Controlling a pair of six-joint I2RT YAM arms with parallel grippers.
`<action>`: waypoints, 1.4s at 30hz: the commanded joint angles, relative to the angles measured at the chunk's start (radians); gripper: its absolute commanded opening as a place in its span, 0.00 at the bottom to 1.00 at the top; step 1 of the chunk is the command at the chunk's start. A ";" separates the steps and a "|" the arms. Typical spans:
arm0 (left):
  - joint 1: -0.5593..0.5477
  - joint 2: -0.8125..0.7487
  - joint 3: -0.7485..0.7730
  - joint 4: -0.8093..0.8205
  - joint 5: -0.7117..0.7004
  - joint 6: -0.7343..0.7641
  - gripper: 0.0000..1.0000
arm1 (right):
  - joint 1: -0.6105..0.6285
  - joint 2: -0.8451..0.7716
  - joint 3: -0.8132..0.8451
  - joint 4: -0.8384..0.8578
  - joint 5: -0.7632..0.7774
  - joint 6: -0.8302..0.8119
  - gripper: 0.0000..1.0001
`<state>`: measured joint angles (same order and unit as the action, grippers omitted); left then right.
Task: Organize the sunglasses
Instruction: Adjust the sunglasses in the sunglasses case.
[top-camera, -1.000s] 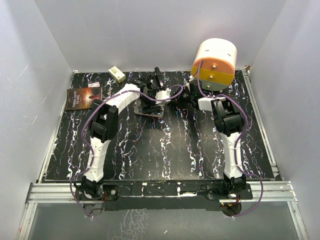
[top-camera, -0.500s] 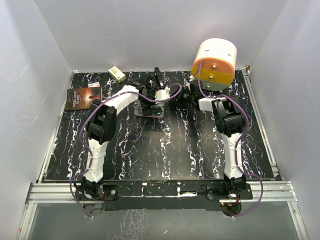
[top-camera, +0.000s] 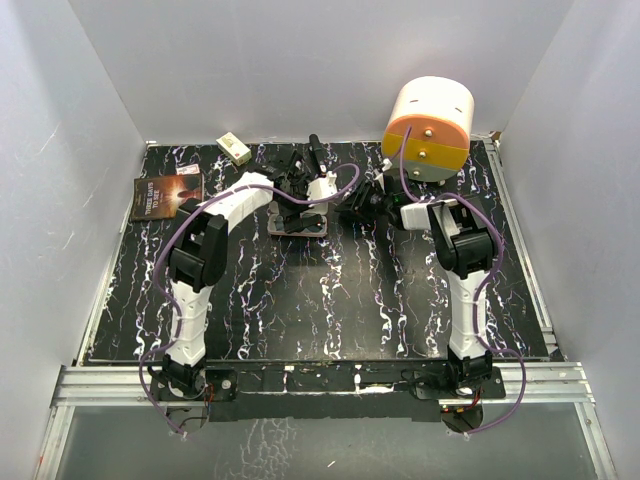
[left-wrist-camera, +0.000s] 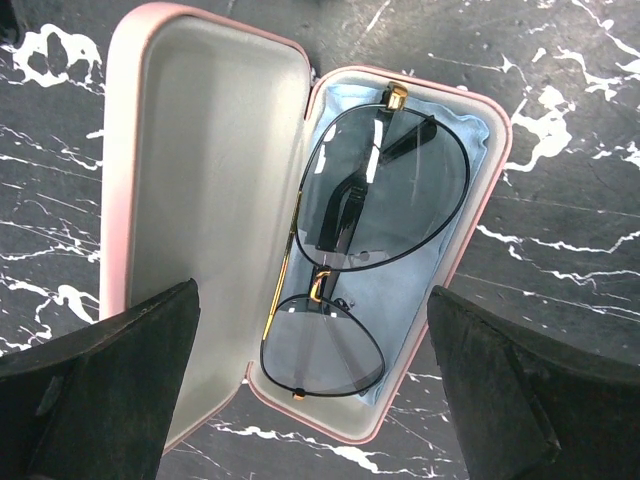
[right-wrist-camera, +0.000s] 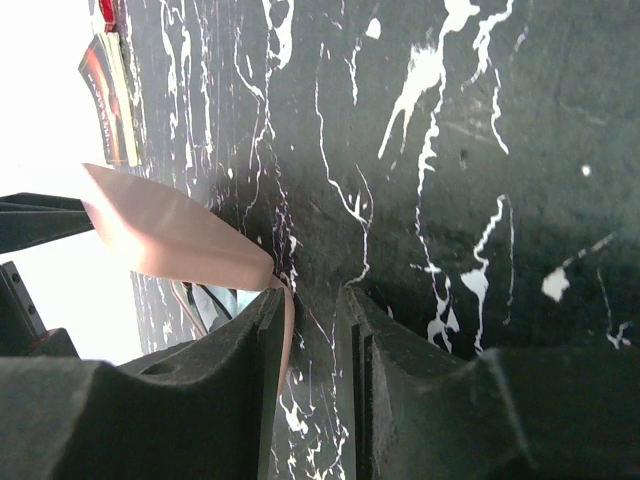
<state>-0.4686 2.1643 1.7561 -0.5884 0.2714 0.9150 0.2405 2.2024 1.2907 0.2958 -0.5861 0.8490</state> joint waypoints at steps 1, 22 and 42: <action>0.001 -0.081 -0.042 -0.049 0.032 -0.023 0.97 | 0.006 -0.053 -0.049 0.060 0.000 -0.011 0.33; 0.000 -0.070 -0.081 -0.076 0.045 -0.042 0.97 | 0.098 -0.156 -0.101 0.073 0.000 0.010 0.29; 0.000 -0.082 -0.106 -0.075 0.046 -0.051 0.96 | 0.093 -0.123 -0.018 0.073 0.000 0.010 0.29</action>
<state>-0.4671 2.1296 1.6844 -0.5697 0.2783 0.8909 0.3393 2.0750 1.2320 0.3119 -0.5934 0.8703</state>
